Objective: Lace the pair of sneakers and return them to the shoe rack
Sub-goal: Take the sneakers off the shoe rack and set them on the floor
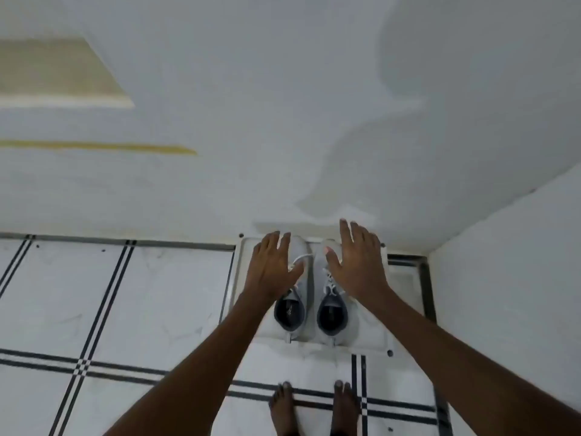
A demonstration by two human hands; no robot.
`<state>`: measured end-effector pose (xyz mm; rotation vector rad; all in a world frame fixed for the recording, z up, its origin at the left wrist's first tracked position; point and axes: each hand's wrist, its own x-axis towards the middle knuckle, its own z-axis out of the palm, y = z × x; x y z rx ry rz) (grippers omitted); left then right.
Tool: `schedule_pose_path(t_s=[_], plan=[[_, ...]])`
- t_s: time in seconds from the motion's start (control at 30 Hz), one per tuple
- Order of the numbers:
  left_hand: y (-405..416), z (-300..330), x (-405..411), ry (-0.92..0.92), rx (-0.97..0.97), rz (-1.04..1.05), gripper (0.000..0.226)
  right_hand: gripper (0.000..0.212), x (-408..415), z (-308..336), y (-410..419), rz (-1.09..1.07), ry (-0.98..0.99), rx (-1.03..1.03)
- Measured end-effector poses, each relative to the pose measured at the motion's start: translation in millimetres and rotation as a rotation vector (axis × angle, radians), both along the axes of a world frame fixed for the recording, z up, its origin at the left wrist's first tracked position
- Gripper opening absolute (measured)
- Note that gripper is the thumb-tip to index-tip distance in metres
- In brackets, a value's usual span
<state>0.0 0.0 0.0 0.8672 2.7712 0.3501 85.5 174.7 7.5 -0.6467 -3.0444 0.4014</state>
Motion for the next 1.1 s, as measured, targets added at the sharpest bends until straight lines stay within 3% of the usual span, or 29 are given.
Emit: schedule_pose_path(t_s=[0.23, 0.43, 0.73, 1.1], plan=[[-26.7, -117.1, 25.3, -0.268, -0.108, 0.037, 0.064, 0.056, 41.1, -133.3, -26.6, -0.121, -0.317, -0.18], [-36.8, -163.4, 41.1, -0.364, -0.066, 0.168, 0.057, 0.036, 62.4, -174.7, -31.6, -0.394, -0.424, -0.433], [-40.1, -160.6, 49.4, -0.313, -0.006, 0.283, 0.044, 0.034, 62.0, -172.3, -40.3, -0.465, -0.379, -0.494], [-85.2, -106.8, 104.5, -0.319, 0.195, 0.364, 0.058, 0.015, 124.0, -123.2, -78.3, -0.511, -0.291, -0.5]])
